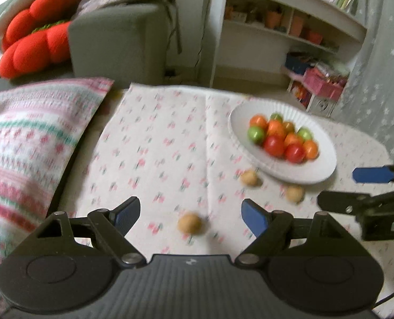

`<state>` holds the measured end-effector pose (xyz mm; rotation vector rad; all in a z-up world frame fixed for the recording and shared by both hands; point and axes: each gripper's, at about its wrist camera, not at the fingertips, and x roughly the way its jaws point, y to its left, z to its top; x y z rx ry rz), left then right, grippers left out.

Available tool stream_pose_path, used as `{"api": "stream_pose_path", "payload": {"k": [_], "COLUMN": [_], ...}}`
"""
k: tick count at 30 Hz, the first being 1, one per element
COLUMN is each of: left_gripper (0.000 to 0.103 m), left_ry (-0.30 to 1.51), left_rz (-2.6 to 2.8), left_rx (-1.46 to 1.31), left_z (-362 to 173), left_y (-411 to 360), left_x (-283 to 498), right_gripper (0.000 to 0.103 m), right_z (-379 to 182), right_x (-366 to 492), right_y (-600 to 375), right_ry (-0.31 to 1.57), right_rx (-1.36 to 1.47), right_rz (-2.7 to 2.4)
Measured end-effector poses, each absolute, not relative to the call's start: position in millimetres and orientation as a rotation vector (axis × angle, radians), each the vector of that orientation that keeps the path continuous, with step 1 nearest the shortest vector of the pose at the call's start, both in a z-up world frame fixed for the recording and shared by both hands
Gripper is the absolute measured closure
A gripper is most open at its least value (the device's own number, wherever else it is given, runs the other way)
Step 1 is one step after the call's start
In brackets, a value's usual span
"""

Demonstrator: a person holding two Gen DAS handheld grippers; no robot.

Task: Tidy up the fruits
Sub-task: 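Withdraw both open tools from the plate toward the small brown fruits, then grasp a small brown round fruit with the left tool while the right tool approaches another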

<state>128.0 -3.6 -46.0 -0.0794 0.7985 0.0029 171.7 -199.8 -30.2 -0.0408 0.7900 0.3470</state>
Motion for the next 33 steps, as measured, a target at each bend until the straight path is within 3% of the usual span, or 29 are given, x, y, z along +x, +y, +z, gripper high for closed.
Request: {"api": "stream_pose_path", "payload": {"k": [7, 11, 33], "left_gripper": [0.039, 0.034, 0.034], "left_ry": [0.889, 0.878, 0.909], "left_rz": [0.024, 0.026, 0.024], "left_rx": [-0.059, -0.049, -0.071], "left_z": [-78.2, -79.0, -87.7], "left_y": [-2.0, -5.2, -10.7], "left_x": [115.8, 111.6, 109.1], "right_gripper": [0.013, 0.013, 0.011], "right_z": [-55.6, -56.9, -79.0], "right_x": [166.7, 163.3, 178.1], "right_y": [-196.7, -198.4, -216.8], "right_ry": [0.846, 0.846, 0.840], "right_rx": [-0.078, -0.066, 0.043], "right_rz": [0.317, 0.313, 0.203]}}
